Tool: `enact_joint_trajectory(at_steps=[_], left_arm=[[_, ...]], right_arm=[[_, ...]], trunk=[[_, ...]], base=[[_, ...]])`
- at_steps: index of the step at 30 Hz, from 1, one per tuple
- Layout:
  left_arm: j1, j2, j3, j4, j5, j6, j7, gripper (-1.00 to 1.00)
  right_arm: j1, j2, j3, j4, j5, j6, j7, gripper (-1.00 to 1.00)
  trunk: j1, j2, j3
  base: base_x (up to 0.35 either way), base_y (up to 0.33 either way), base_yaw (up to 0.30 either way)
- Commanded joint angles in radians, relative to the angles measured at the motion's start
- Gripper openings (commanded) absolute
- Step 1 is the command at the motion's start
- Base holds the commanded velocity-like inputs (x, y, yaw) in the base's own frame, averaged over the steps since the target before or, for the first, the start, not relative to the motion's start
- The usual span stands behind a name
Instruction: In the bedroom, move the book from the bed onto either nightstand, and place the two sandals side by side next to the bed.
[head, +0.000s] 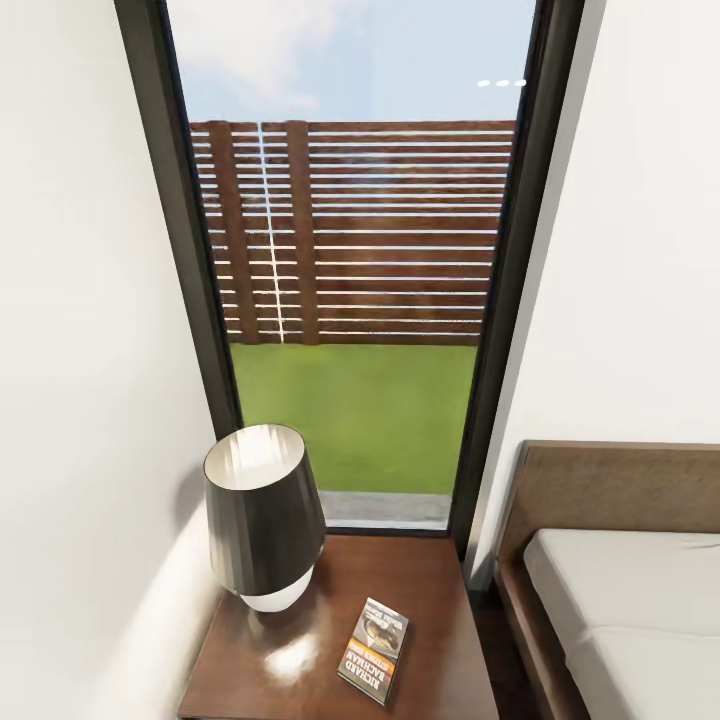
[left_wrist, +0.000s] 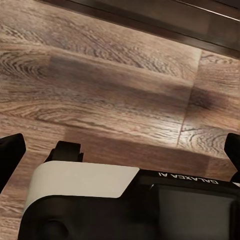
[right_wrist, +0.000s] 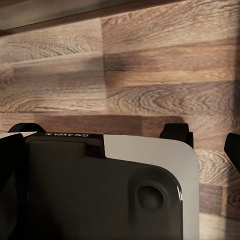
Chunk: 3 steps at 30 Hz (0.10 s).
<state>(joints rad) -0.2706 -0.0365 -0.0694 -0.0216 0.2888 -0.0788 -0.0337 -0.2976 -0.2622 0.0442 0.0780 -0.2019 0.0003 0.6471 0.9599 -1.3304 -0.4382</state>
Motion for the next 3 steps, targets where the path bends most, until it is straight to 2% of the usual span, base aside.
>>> enact_joint_trajectory(at_steps=[1, 3], left_arm=[[-0.001, 0.000, -0.007, 0.002, 0.010, -0.004, -0.003, 1.00], [-0.001, 0.000, -0.007, 0.002, 0.010, -0.004, -0.003, 1.00]], right_arm=[[-0.002, 0.000, 0.005, 0.003, -0.010, 0.000, 0.005, 1.00], [-0.002, 0.000, 0.005, 0.003, -0.010, 0.000, 0.005, 1.00]], trunk=[[0.000, -0.001, -0.001], [0.000, -0.001, -0.001]], base=[[0.000, 0.000, 0.000], [0.000, 0.000, 0.000]])
